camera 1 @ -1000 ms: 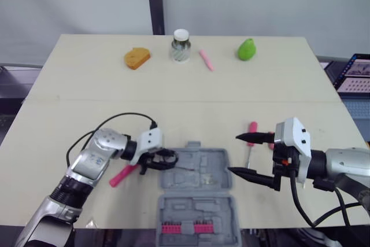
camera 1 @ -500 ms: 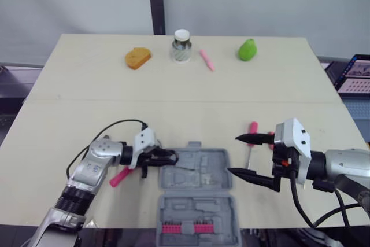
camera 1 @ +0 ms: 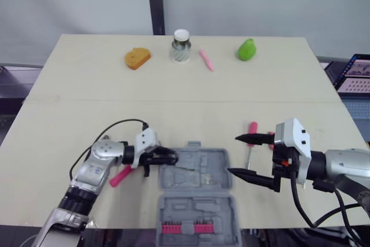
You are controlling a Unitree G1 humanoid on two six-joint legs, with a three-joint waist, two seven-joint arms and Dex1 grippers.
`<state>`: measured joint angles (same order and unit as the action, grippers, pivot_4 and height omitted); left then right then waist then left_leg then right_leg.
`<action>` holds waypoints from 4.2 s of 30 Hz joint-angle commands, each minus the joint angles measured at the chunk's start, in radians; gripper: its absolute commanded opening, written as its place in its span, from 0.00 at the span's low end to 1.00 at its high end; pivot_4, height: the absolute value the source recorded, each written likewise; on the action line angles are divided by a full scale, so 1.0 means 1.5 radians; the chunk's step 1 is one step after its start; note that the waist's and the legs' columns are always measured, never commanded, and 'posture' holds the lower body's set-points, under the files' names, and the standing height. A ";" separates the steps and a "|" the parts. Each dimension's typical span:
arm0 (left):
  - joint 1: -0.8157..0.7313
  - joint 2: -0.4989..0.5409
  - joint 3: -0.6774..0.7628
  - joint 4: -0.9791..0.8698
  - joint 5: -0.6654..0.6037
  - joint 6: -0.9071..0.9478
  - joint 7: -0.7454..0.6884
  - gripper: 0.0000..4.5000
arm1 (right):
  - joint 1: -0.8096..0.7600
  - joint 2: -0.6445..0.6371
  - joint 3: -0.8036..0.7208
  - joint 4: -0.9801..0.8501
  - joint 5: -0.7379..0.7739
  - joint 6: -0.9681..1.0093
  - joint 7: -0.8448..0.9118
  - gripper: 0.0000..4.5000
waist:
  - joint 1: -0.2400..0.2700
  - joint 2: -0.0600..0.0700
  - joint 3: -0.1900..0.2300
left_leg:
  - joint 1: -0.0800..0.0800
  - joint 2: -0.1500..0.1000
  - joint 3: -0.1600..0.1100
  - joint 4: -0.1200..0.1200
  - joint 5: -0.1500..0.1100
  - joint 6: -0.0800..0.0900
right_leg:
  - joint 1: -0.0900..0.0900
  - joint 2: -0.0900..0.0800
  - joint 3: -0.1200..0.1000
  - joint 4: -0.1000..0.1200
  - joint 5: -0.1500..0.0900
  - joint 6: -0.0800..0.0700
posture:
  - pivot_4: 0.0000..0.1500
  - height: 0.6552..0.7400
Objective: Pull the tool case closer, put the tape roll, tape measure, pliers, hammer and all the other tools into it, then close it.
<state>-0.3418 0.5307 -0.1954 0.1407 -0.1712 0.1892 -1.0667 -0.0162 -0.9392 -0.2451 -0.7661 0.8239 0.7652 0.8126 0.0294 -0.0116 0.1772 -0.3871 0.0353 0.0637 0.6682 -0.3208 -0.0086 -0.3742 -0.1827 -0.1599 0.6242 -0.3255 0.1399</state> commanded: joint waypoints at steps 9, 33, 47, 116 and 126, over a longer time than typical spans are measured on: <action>-0.010 0.008 -0.031 0.047 0.072 -0.063 0.017 0.25 | -0.008 -0.004 -0.015 -0.016 0.012 -0.002 -0.009 1.00 | 0.000 0.000 0.000 | 0.000 0.000 0.000 0.000 0.000 0.000 | 0.000 0.000 0.000 0.000 0.000 0.000 | 1.00 1.00; -0.027 0.029 -0.045 0.037 0.068 -0.032 -0.012 0.25 | -0.014 0.002 -0.017 -0.010 0.008 -0.005 -0.014 1.00 | -0.002 0.000 -0.001 | 0.001 0.000 0.000 0.000 0.000 0.000 | 0.001 0.000 0.000 0.000 0.000 0.000 | 1.00 1.00; 0.050 0.206 0.307 -0.083 -0.140 0.270 0.047 0.25 | 0.217 0.079 -0.249 0.168 -0.029 -0.062 0.019 1.00 | -0.004 -0.001 -0.001 | 0.001 0.000 0.000 -0.002 0.000 0.000 | 0.001 0.000 0.000 0.000 0.000 0.000 | 1.00 1.00; -0.087 -0.054 -0.084 -0.238 -0.094 0.133 0.008 0.99 | 0.076 0.234 -0.006 0.433 -0.338 -0.135 -0.222 1.00 | -0.003 0.002 -0.002 | 0.001 0.000 0.002 -0.001 0.000 0.000 | 0.000 0.000 0.001 0.000 0.000 0.000 | 1.00 1.00; -0.088 -0.060 -0.087 -0.232 -0.090 0.135 0.013 1.00 | 0.057 0.248 0.012 0.450 -0.340 -0.140 -0.214 0.91 | -0.004 0.002 -0.002 | 0.001 0.000 0.002 -0.001 0.000 0.000 | 0.000 0.000 0.001 0.000 0.000 0.000 | 1.00 1.00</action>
<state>-0.4619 0.4459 -0.3246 -0.1838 -0.3078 0.4028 -1.0485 0.0639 -0.5784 -0.2427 -0.0918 0.3162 0.5570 0.4739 0.0238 -0.0092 0.1738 -0.3852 0.0359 0.0665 0.6674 -0.3213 -0.0091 -0.3742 -0.1823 -0.1578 0.6236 -0.3253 0.1401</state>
